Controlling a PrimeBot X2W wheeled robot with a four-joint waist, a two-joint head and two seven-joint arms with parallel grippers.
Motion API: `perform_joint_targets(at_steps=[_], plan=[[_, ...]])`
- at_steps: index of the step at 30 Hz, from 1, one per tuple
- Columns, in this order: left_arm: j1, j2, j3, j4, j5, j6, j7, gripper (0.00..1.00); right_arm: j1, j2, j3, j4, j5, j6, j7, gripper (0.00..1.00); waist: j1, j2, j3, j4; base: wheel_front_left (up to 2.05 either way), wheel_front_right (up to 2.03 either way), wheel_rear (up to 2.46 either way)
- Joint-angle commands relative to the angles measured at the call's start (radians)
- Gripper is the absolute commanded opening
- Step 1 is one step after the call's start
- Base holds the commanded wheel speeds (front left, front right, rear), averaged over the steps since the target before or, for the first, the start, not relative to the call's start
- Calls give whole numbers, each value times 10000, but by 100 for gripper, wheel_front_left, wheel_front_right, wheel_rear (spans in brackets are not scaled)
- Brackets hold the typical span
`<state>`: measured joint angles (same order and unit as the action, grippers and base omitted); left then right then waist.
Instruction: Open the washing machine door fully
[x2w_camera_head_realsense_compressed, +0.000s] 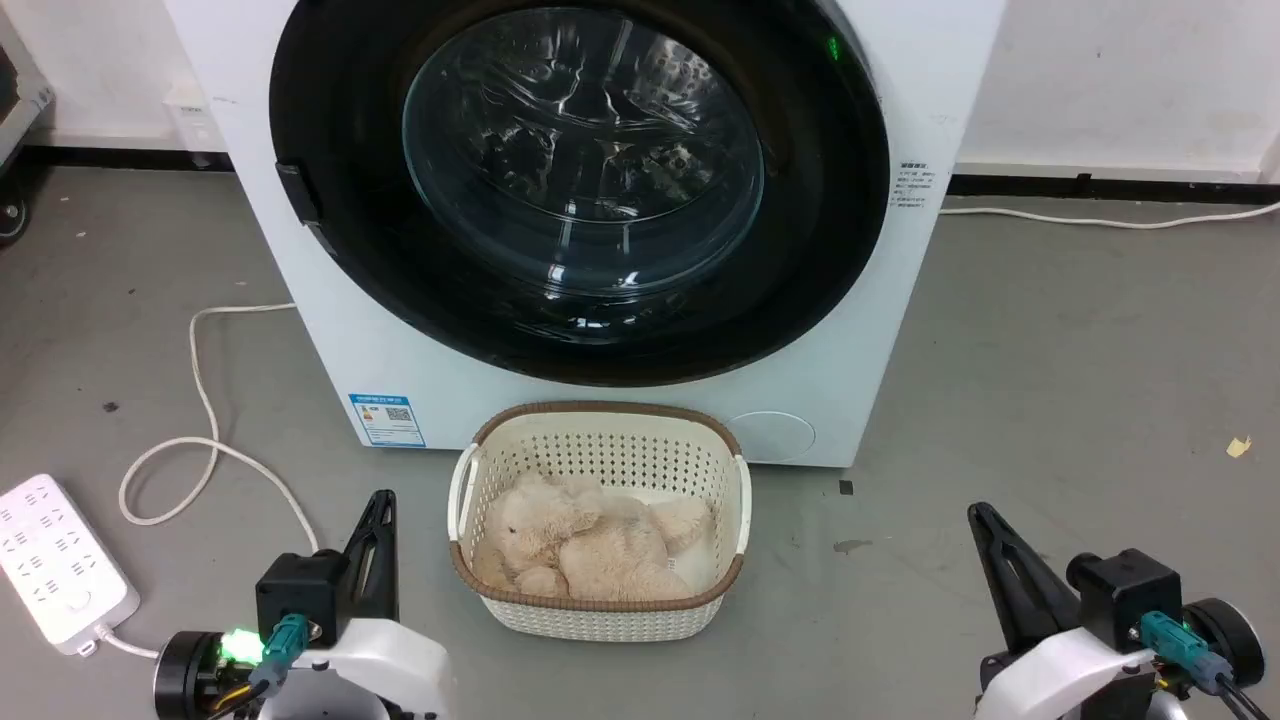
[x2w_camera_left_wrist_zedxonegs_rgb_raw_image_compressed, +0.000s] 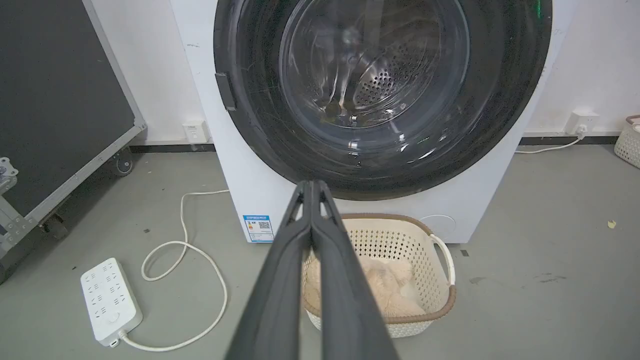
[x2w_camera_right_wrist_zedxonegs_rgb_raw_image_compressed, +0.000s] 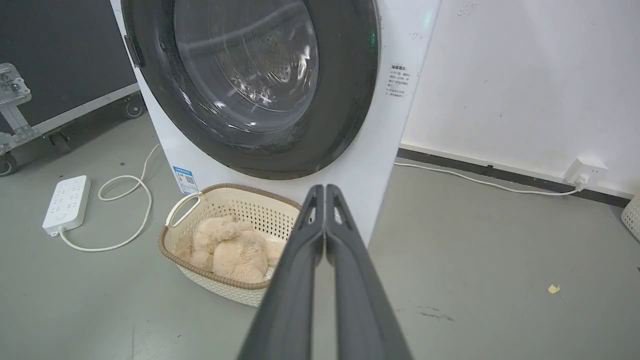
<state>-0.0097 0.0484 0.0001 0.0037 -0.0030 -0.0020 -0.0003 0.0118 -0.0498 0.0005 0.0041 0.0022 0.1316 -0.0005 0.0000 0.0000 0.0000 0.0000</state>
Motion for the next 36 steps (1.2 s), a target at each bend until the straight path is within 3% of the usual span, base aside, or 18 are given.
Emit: perform_joint_targets(at_steps=[1,36], plan=[[97,18,-1,-37,30,20,3,0,-118,-4,-5,-41,-22,-9,5,0,0,0,0,0,0,0,0],[97,18,-1,-37,30,20,3,0,-118,-4,-5,-41,-22,-9,5,0,0,0,0,0,0,0,0]])
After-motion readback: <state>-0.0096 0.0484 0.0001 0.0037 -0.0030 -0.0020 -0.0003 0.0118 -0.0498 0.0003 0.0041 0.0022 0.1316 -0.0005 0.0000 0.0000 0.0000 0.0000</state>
